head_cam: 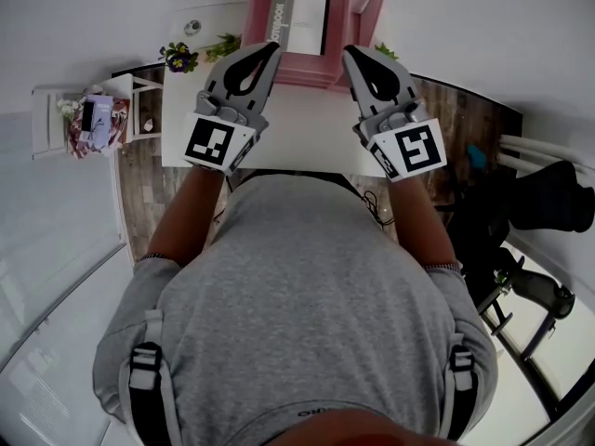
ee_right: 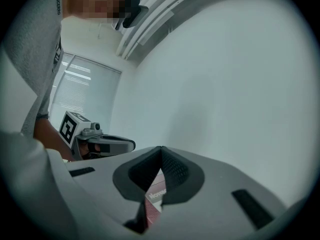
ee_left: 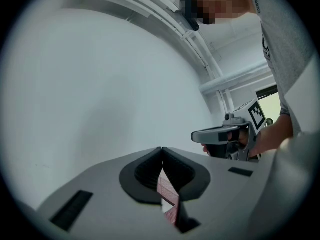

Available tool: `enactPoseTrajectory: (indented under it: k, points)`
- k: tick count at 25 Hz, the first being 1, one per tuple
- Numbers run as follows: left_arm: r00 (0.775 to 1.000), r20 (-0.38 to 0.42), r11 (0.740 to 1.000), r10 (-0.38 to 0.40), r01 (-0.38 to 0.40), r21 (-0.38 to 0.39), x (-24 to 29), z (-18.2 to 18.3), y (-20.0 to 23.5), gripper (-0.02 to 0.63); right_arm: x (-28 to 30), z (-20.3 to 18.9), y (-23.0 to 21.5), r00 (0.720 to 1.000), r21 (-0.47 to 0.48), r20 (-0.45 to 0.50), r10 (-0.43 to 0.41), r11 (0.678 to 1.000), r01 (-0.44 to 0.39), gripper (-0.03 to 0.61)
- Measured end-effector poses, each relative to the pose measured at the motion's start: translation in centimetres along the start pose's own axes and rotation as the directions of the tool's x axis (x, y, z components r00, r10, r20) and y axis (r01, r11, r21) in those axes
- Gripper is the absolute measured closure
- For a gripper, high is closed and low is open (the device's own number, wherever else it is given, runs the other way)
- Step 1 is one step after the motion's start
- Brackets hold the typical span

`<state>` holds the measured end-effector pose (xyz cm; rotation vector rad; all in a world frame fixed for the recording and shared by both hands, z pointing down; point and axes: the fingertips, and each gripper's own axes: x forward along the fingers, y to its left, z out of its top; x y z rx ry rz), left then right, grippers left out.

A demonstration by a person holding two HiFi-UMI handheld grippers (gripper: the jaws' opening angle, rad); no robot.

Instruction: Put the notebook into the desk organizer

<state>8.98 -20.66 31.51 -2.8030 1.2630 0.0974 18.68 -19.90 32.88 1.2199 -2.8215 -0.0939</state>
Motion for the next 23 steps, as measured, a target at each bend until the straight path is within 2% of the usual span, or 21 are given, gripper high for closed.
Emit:
enactPoseTrajectory:
  k: [9,23]
  points:
    - [1.0,-0.015,1.0,0.011,-0.011,-0.001,0.35,-0.36,0.25,0.594,0.33,0.51,-0.44,1.0,0.006,0.02,-0.011,1.0,0.011,0.572]
    - [0.999,-0.027,1.0,0.019,-0.019,-0.005,0.51,-0.89,0.73,0.594,0.6,-0.34,-0.74,1.0,0.002,-0.003,-0.007,1.0,0.007,0.572]
